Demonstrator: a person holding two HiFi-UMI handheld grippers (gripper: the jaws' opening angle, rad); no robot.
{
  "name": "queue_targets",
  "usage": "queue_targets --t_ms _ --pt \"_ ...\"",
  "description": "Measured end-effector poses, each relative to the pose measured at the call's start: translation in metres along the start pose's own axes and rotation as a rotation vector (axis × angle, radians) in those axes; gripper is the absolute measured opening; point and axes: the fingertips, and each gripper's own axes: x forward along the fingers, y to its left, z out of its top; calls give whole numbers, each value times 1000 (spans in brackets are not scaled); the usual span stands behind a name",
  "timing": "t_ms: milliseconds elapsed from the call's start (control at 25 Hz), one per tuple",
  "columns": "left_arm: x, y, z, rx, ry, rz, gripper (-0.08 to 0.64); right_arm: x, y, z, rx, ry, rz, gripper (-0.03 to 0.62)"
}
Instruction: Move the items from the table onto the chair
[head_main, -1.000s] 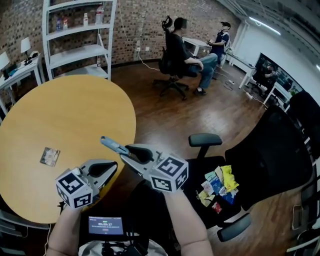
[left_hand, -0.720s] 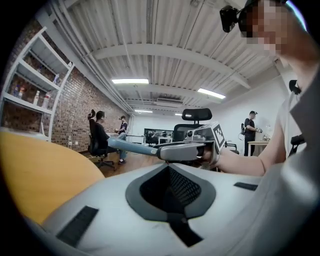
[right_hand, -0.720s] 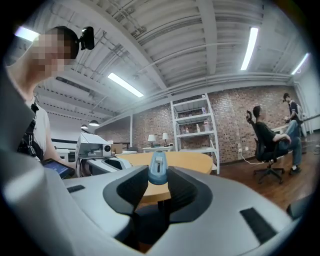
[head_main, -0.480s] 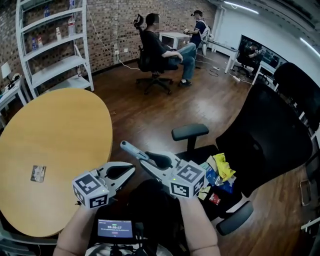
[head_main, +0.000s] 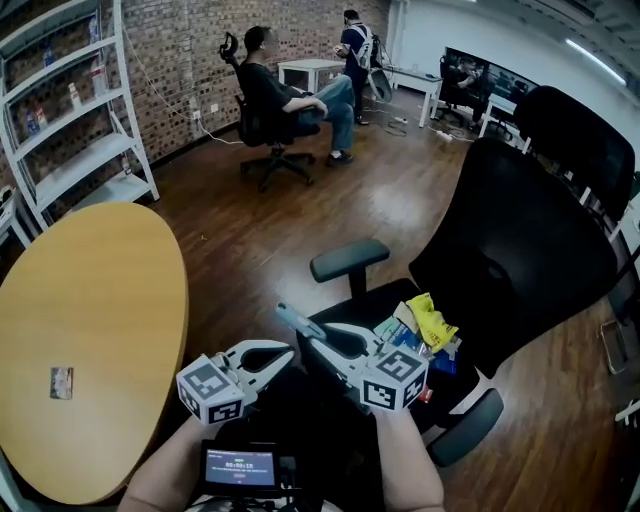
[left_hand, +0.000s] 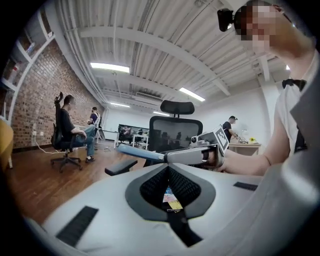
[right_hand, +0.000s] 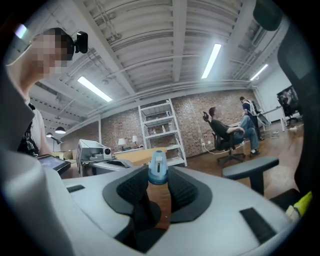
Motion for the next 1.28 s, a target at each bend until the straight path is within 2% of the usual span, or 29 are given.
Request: queue_targets --t_ms 280,520,840,1040,1280 --pt "52 -16 -43 -5 24 -121 8 -33 -39 -45 59 40 -123 124" --pt "83 -26 -76 -23 74 -185 8 -60 -70 -78 111 67 -237 125" --pt "110 -36 -106 -50 125 -212 8 -89 -99 -130 189 116 -368 124" --pt "135 -21 -107 -22 127 -207 8 -94 -133 -136 160 137 -425 124" --pt "143 -38 -141 -101 220 -227 8 -114 -140 -181 218 258 -537 124"
